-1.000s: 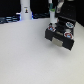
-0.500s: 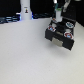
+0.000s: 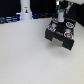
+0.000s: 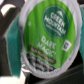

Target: Open the kcup holder, insert the kcup into the holder, and close the kcup holder

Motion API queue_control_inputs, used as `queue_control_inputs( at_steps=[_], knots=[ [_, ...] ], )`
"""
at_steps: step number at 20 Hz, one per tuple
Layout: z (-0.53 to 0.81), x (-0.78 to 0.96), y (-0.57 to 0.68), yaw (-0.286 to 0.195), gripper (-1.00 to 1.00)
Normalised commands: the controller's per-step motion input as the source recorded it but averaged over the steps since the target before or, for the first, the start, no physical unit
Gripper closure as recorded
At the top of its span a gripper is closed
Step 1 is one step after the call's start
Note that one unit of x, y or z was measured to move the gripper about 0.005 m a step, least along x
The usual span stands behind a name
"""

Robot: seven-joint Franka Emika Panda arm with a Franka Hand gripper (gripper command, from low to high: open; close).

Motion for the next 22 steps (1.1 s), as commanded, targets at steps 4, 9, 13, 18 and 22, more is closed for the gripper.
queue_control_inputs(
  at_steps=[4,9,13,18,22],
  knots=[
    [-0.19,0.03,0.03,0.011,1.0],
    [-0.16,0.08,0.06,0.006,1.0],
    [-0.11,0.05,0.02,-0.006,1.0],
    [0.21,0.13,0.0,-0.014,1.0],
    [0.42,0.4,0.0,-0.037,1.0]
  ],
)
